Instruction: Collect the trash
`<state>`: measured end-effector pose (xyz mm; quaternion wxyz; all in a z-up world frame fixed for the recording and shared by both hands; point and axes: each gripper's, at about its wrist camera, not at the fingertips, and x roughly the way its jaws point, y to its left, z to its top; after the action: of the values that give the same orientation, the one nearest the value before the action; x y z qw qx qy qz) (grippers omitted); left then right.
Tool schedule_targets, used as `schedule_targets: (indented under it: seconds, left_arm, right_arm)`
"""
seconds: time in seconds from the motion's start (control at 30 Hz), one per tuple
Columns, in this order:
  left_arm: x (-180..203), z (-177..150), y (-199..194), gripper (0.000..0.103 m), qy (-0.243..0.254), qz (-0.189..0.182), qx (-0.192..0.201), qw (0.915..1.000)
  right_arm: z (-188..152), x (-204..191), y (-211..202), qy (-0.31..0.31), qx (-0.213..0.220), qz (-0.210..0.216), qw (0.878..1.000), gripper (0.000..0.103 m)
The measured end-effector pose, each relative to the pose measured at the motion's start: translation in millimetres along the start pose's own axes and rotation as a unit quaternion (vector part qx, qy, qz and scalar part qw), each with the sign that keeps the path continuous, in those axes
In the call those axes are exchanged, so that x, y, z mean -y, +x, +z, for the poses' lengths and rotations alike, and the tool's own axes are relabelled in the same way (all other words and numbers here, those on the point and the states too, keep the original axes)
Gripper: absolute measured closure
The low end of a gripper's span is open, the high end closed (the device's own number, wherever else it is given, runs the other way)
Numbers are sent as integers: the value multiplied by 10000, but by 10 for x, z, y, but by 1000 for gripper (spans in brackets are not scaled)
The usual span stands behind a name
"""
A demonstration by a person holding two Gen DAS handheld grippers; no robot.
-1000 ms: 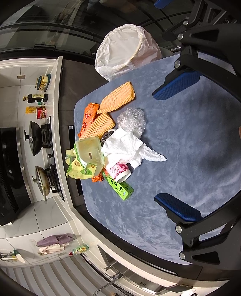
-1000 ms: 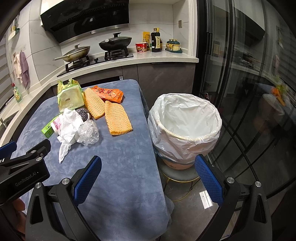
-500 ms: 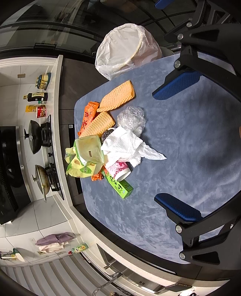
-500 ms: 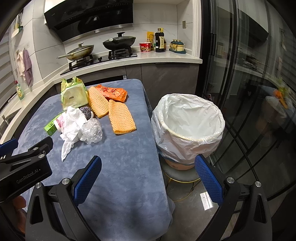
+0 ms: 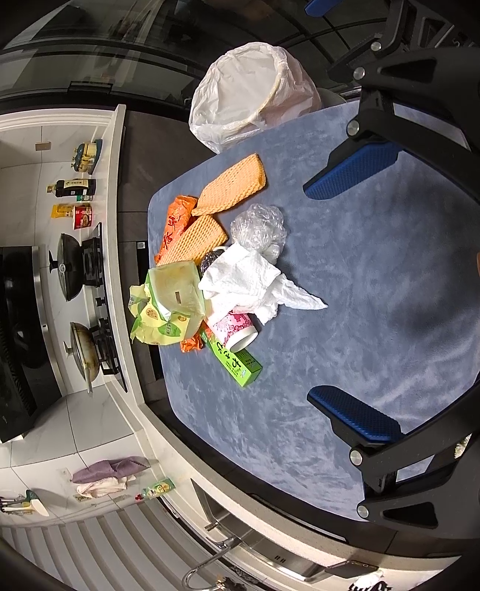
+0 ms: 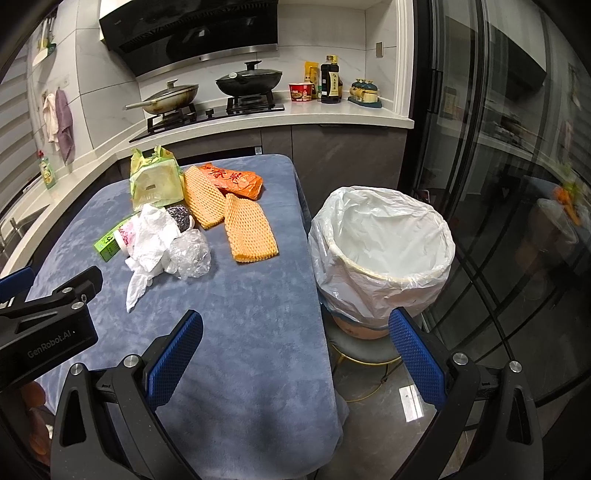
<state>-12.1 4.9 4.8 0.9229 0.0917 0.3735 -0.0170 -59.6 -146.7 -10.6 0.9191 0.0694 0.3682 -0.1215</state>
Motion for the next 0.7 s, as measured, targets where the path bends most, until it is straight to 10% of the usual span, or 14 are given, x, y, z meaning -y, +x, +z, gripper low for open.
schedule_targets:
  seconds: [0.7]
  left_arm:
    - [-4,-25,-29,7,20,37,4,10000]
  right_arm:
    - [-8,-5,-10,11,1,68,10000,6]
